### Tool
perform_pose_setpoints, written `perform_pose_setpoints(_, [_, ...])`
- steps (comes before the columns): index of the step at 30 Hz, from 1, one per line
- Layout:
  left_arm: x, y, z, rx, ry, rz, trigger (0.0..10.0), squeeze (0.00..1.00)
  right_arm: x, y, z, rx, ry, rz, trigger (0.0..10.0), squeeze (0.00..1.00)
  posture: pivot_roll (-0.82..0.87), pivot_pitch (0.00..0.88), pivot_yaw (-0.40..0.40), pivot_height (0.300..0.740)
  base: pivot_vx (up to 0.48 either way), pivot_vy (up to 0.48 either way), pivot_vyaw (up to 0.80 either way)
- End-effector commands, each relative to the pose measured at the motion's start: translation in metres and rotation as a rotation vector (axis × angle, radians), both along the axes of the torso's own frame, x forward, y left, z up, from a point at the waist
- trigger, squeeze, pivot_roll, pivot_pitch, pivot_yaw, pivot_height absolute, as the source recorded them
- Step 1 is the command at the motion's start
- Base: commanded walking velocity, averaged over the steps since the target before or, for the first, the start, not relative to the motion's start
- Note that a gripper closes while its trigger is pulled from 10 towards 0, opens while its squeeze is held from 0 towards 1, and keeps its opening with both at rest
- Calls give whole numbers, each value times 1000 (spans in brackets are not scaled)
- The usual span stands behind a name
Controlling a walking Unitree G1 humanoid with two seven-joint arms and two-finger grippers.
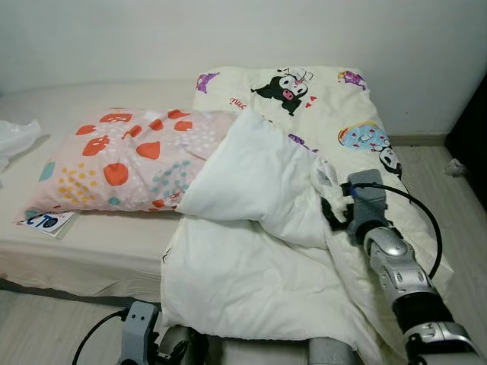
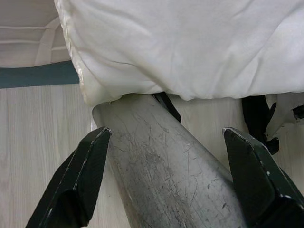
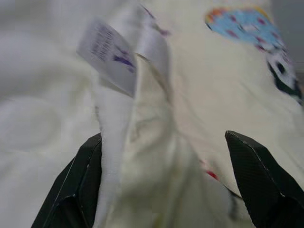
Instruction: Clean up the room
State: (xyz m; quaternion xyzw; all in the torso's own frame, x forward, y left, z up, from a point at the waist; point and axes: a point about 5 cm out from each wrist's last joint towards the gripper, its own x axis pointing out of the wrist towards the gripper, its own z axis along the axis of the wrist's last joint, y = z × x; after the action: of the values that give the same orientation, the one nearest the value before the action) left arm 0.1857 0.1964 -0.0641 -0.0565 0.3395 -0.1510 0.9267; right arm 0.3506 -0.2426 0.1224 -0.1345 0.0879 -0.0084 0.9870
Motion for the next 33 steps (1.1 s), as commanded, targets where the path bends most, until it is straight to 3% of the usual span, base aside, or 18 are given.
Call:
perform_pose_setpoints(1, [-45,24,-19,61,181,21,10000,0,0,1,-6,-10,39,-10,10000,0,53,274,172,560,0,0,0])
perform_pose_setpoints(4, [-40,21,-17,53,161,19,10000,0,-2,-7,-7,-3,53,-54,10000,0,57,276,170,560,0,0,0])
perform_pose_setpoints(5, [-35,18,-15,46,139,14,10000,0,-3,-10,-8,29,53,-48,0,0,57,274,167,560,0,0,0])
perform_pose_setpoints(6, [-28,14,-13,38,116,7,10000,0,-4,-12,-8,72,53,-31,0,0,57,271,166,560,0,0,0])
perform_pose_setpoints(25, [-21,2,-13,27,115,6,10000,0,-15,-7,-26,146,134,30,0,0,17,226,144,560,0,0,0])
perform_pose_setpoints(26, [-19,0,-13,25,114,7,10000,0,-15,1,-23,161,109,94,0,0,5,215,139,560,0,0,0])
perform_pose_setpoints(29, [-15,-5,-13,19,114,14,10000,0,-29,49,-16,197,70,487,0,0,-15,194,127,560,0,0,0])
perform_pose_setpoints(30, [-15,-5,-13,19,114,14,10000,0,-29,49,-16,197,70,487,0,0,-15,194,127,560,0,0,0])
perform_pose_setpoints(33, [-10,-9,-12,13,112,22,10000,0,-59,82,-29,143,192,789,0,0,-29,182,120,560,0,0,0])
